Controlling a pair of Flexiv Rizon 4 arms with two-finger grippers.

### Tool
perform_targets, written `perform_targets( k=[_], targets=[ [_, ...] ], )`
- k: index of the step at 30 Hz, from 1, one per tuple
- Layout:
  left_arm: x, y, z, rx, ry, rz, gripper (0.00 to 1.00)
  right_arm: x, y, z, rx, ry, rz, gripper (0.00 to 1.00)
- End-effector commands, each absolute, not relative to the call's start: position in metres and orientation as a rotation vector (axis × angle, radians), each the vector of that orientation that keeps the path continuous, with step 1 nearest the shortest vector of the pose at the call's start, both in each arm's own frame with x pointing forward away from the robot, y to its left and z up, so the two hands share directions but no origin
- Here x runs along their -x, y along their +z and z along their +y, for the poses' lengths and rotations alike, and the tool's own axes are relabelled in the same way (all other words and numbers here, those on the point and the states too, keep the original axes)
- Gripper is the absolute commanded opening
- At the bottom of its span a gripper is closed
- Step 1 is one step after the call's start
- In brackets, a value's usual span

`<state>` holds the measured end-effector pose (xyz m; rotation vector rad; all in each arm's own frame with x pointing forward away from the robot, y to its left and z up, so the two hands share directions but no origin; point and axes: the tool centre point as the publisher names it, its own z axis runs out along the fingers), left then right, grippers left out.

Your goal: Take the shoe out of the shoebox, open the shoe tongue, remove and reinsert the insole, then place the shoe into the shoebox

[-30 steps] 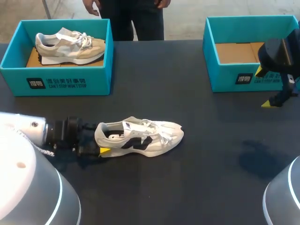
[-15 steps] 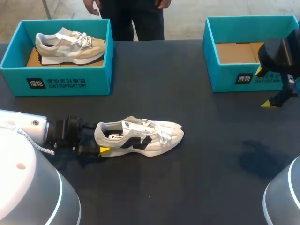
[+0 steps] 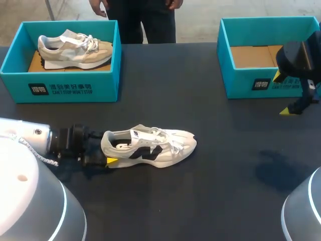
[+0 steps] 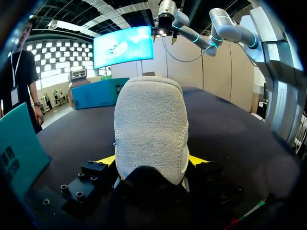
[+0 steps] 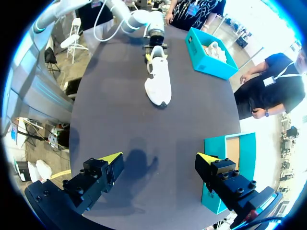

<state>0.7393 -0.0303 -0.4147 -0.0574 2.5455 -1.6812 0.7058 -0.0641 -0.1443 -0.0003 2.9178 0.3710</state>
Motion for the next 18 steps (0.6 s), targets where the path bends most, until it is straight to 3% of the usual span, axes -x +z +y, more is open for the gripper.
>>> perform_targets(
  k=[1, 7, 18],
  targets=[
    [-0.739, -0.418, -0.029, 0.058, -1.677, 2.544, 0.0, -0.708, -0.145, -0.063, 0.0, 0.367, 2.922, 1.0],
    [-0.739, -0.418, -0.029, 0.058, -1.677, 2.544, 0.0, -0.708, -0.145, -0.063, 0.0, 0.367, 2.922, 1.0],
    [-0.739, -0.418, -0.029, 0.058, -1.677, 2.544, 0.0, -0.715, -0.146, -0.051, -0.671, 0.374, 2.808, 1.0]
  ],
)
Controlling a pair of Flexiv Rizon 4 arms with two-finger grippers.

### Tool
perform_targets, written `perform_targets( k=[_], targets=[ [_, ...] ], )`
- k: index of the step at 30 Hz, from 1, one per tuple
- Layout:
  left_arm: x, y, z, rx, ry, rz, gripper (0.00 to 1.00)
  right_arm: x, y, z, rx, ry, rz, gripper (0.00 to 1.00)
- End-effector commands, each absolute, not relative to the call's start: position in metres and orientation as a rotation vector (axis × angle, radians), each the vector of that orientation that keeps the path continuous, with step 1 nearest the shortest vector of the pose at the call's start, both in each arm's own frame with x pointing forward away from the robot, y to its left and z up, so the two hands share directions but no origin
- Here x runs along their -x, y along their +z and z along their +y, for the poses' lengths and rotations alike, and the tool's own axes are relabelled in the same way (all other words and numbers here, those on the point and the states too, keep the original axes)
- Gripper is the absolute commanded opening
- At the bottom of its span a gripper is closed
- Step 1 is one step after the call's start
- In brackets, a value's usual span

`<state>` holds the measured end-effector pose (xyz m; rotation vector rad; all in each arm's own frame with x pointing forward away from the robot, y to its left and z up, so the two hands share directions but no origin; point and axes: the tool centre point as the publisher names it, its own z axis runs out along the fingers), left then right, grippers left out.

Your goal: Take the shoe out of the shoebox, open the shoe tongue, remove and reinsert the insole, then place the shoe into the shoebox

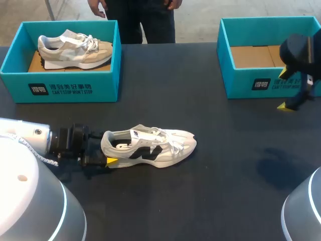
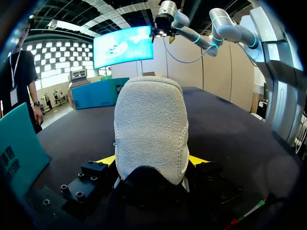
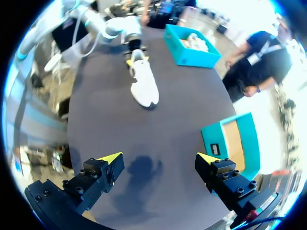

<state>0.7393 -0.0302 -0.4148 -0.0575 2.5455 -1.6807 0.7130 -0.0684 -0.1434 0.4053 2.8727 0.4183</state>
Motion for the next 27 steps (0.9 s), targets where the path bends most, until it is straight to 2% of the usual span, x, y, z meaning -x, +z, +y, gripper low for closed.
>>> perform_targets(
  k=[1, 21, 27],
  targets=[
    [-0.739, -0.418, -0.029, 0.058, -1.677, 2.544, 0.0, -0.715, -0.146, -0.046, -0.686, 0.357, 2.809, 1.0],
    [-0.739, -0.418, -0.029, 0.058, -1.677, 2.544, 0.0, -0.717, -0.16, 0.096, -1.592, 0.189, 2.49, 1.0],
    [-0.739, -0.418, -0.029, 0.058, -1.677, 2.544, 0.0, -0.717, -0.16, 0.096, -1.592, 0.189, 2.49, 1.0]
  ],
)
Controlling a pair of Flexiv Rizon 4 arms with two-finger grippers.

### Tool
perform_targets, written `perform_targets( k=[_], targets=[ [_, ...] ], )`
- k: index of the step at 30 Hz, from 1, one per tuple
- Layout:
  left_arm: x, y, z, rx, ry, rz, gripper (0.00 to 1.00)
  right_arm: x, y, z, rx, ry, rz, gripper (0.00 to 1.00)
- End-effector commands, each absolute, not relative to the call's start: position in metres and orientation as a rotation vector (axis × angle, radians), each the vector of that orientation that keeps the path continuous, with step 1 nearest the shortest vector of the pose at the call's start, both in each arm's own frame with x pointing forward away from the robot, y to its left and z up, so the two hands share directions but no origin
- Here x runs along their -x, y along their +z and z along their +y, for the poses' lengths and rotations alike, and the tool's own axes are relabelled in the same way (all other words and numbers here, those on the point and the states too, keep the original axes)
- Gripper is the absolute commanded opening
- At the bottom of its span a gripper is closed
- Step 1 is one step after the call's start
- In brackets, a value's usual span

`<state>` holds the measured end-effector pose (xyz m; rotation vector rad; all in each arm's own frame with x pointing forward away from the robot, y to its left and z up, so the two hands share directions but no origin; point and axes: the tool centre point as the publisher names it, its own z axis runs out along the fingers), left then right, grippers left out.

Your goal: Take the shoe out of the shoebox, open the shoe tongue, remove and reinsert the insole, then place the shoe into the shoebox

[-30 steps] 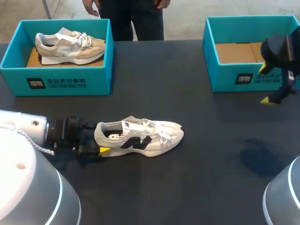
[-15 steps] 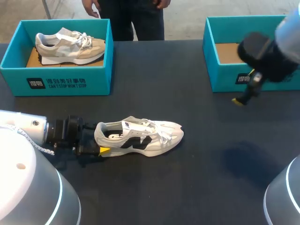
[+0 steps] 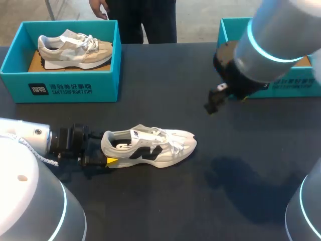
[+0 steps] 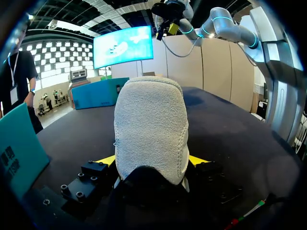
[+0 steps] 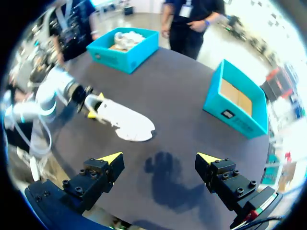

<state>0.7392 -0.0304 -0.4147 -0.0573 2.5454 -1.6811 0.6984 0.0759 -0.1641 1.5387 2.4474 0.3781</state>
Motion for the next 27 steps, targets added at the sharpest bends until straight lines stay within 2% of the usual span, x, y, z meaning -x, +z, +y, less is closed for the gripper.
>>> perform_targets(
  k=[1, 13, 18, 27],
  targets=[
    [-0.739, -0.418, -0.029, 0.058, -1.677, 2.544, 0.0, -0.717, -0.16, 0.096, -1.592, 0.189, 2.49, 1.0],
    [-0.739, -0.418, -0.029, 0.058, -1.677, 2.544, 0.0, -0.717, -0.16, 0.096, -1.592, 0.189, 2.49, 1.0],
    [-0.739, -0.418, -0.029, 0.058, -1.677, 2.544, 0.0, -0.71, -0.172, 0.103, -1.9, 0.252, 2.213, 1.0],
    [-0.739, -0.418, -0.029, 0.058, -1.677, 2.544, 0.0, -0.705, -0.186, 0.144, -2.141, 0.164, 1.89, 1.0]
  ],
)
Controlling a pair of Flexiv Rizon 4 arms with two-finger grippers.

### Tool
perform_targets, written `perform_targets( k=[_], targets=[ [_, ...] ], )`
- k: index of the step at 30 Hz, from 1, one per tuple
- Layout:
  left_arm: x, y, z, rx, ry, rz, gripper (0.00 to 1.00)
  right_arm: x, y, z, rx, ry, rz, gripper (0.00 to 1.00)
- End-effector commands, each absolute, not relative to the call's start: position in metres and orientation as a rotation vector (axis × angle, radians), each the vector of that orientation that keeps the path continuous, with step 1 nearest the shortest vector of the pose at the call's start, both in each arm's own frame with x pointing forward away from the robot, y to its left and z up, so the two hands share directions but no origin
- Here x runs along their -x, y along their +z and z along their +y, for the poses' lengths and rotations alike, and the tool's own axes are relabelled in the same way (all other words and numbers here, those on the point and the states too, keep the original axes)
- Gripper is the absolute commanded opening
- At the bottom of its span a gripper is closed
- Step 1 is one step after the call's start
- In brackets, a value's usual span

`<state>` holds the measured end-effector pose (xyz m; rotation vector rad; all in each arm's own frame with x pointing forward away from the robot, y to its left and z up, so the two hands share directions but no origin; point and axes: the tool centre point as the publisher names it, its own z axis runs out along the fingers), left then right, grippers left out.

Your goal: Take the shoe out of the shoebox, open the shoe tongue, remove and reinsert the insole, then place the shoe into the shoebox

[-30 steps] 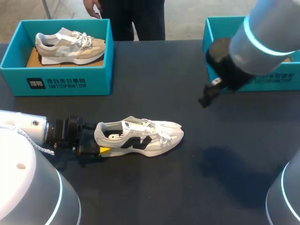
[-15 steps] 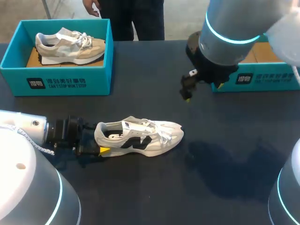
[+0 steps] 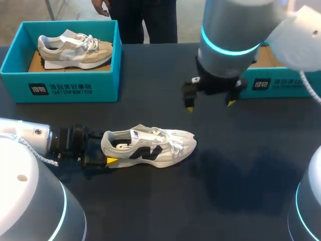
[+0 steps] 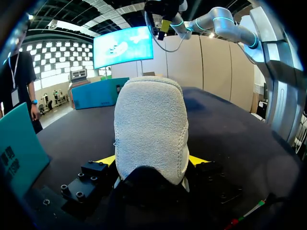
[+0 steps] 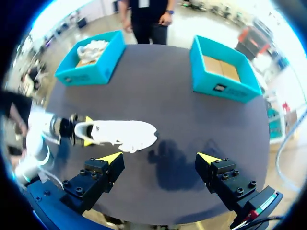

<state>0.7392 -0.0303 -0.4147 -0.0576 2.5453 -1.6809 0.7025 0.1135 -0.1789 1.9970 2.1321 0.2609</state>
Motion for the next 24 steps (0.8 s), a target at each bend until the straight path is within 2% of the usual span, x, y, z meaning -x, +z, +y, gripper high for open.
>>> perform_targets(
  k=[1, 24],
  targets=[
    [-0.739, -0.418, -0.029, 0.058, -1.677, 2.544, 0.0, -0.706, -0.187, 0.151, -2.152, 0.141, 1.87, 1.0],
    [-0.739, -0.418, -0.029, 0.058, -1.677, 2.544, 0.0, -0.713, -0.229, 0.272, -2.302, 0.027, 1.561, 1.0]
  ],
)
